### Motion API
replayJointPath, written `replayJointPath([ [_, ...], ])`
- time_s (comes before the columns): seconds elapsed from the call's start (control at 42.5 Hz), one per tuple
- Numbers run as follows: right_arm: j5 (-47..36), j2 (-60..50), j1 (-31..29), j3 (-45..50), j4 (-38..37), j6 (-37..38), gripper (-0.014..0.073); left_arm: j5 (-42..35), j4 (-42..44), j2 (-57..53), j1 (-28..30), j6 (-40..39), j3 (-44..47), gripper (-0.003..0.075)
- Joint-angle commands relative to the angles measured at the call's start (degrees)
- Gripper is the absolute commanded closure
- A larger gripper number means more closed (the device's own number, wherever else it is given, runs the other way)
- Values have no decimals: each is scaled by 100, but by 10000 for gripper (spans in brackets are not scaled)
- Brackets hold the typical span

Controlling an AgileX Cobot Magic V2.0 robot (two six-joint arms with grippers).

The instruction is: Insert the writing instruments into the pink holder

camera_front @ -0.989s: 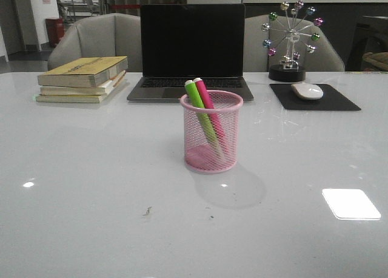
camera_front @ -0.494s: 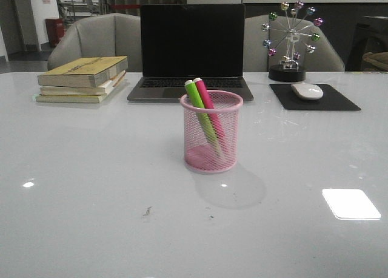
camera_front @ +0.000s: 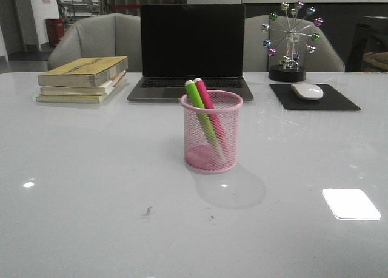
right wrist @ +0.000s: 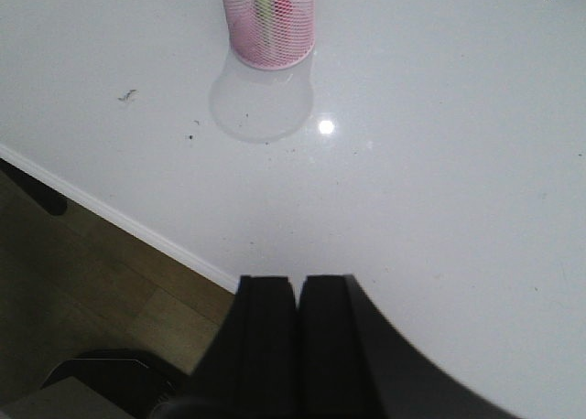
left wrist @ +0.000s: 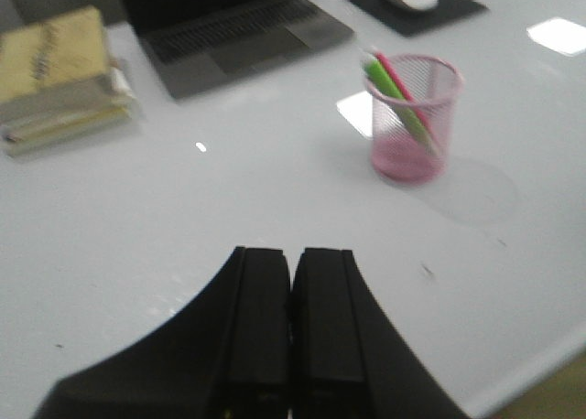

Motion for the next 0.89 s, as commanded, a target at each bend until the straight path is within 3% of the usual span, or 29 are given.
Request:
replayJointPath([
  [0.0, -383, 24, -33, -153, -2, -51, 537, -1564, 22, -531, 609, -45, 586, 623],
  [0.094, -383, 24, -33, -153, -2, -51, 537, -2112, -156, -1131, 1187, -45, 1300, 623],
  [0.33, -383, 24, -33, -153, -2, -51, 537, -2494, -742, -2053, 2107, -45, 2238, 623],
  [0.871, -358, 20, -33, -153, -2, -51, 537, -2517, -674, -2037, 2150, -45, 2221, 623],
])
